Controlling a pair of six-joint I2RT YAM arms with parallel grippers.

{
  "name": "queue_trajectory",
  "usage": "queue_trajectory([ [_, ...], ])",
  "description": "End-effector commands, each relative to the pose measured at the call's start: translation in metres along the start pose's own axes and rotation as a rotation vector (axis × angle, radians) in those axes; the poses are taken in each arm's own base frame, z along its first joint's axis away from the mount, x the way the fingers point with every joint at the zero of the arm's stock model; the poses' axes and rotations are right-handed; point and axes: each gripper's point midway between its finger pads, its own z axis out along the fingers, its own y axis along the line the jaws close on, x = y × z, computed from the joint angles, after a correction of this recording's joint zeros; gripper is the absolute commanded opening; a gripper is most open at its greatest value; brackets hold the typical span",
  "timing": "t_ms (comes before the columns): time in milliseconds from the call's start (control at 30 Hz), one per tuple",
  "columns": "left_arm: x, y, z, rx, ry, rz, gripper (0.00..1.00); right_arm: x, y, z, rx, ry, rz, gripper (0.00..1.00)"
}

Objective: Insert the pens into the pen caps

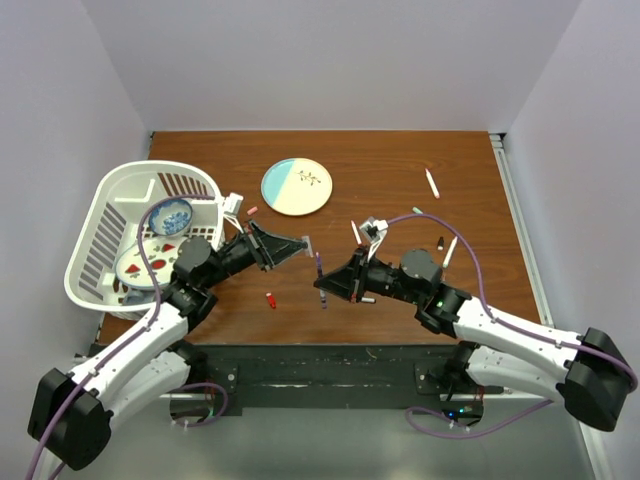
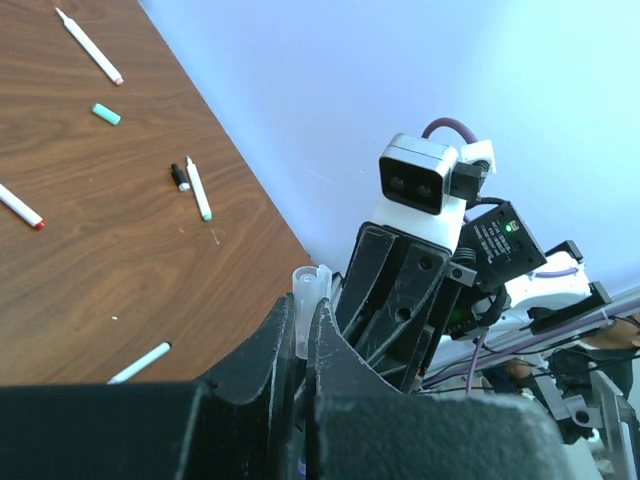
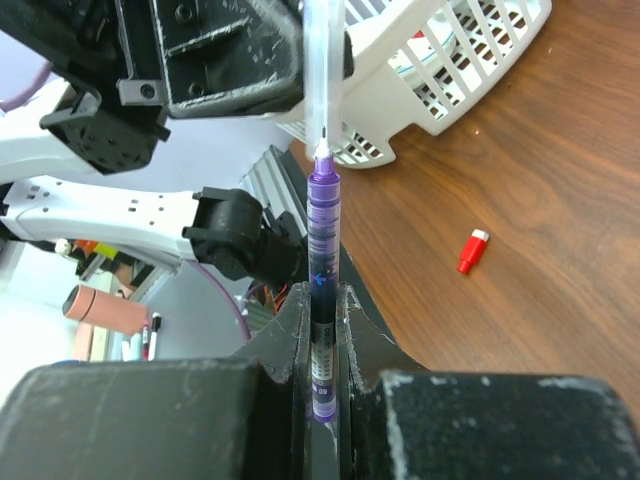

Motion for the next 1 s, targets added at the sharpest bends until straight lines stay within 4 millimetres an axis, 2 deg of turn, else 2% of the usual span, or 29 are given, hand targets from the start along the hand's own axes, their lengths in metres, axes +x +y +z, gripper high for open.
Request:
queue_trajectory([
  [0, -0.011, -0.027, -0.004, 0.105, -0.045, 0.002, 0.00, -0.023, 0.016, 0.008, -0.050, -0.074, -0.019, 0.00],
  [267, -0.018, -0.030, -0.004, 0.092, -0.069, 0.018, 0.00, -0.016, 0.016, 0.009, -0.054, -0.058, -0.006, 0.00],
  [967, -0.018, -0.025, -0.005, 0.065, -0.069, 0.037, 0.00, -0.016, 0.036, 0.013, -0.120, -0.034, 0.002, 0.00],
])
